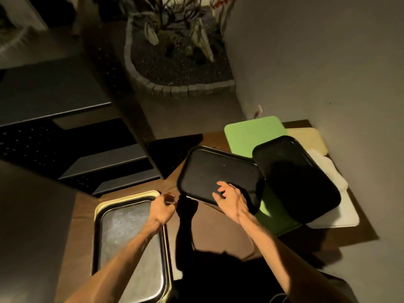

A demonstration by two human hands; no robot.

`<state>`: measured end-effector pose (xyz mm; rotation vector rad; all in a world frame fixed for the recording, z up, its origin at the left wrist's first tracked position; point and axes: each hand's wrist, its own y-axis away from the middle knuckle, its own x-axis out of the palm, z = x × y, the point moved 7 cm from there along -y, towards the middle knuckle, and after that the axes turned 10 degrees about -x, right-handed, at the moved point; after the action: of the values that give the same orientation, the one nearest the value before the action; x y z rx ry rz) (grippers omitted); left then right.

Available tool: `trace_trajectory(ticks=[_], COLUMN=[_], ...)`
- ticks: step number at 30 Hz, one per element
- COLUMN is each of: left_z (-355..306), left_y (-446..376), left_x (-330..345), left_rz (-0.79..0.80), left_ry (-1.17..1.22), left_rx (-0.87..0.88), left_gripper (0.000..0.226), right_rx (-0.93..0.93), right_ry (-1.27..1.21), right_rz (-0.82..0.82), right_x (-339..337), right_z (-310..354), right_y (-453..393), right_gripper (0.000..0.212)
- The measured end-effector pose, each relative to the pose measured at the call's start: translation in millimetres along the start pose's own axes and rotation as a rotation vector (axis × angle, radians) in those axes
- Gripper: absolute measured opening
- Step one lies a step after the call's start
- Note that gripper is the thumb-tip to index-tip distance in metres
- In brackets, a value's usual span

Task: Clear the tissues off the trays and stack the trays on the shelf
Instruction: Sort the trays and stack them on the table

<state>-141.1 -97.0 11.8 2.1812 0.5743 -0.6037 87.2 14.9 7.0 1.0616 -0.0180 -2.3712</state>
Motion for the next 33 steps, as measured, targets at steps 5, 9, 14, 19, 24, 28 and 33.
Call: trace_trajectory(ticks=[5, 9, 14, 19, 24, 28, 33], left_z=[-20.3, -29.6, -29.7, -26.2, -21.8, -14.3, -11.3], left_y=[1.4, 9.5, 17.3, 19.0, 20.0, 10.9, 0.7], left_x=[59.0, 107.6, 160.0, 187.3, 195.3, 196.9, 200.5], left_rz=[0.120, 0.234, 0.301, 0.244, 0.180, 0.113, 0.113], left_ry=[0.075, 0.230, 0.434, 0.558, 0.583, 0.578, 0.583], left_rx=[-0.093, -0.246, -0.453, -0.606, -0.644, -0.639, -0.661], left_gripper=[0.015, 0.019, 0.021, 0.017, 0.009, 0.012, 0.022], right_rx=[0.035, 0.081, 0.154, 0.189, 0.155, 0.121, 0.102], right_ry=[-0.016, -0.032, 0.106, 0.288, 0.393, 0.475, 0.534], right_rz=[-0.033, -0.065, -0.113, -0.078, 0.008, 0.095, 0.163], right_x=[-47.7, -77.5, -109.1, -121.3, -114.2, -107.0, -100.0], right_z=[-45.5, -87.1, -139.8, -172.7, -190.5, -197.1, -203.9], right_y=[-7.1, -5.5, -0.5, 9.8, 13.4, 11.2, 11.2], right_gripper=[0.047, 0.046, 0.045, 0.059, 0.075, 0.078, 0.085])
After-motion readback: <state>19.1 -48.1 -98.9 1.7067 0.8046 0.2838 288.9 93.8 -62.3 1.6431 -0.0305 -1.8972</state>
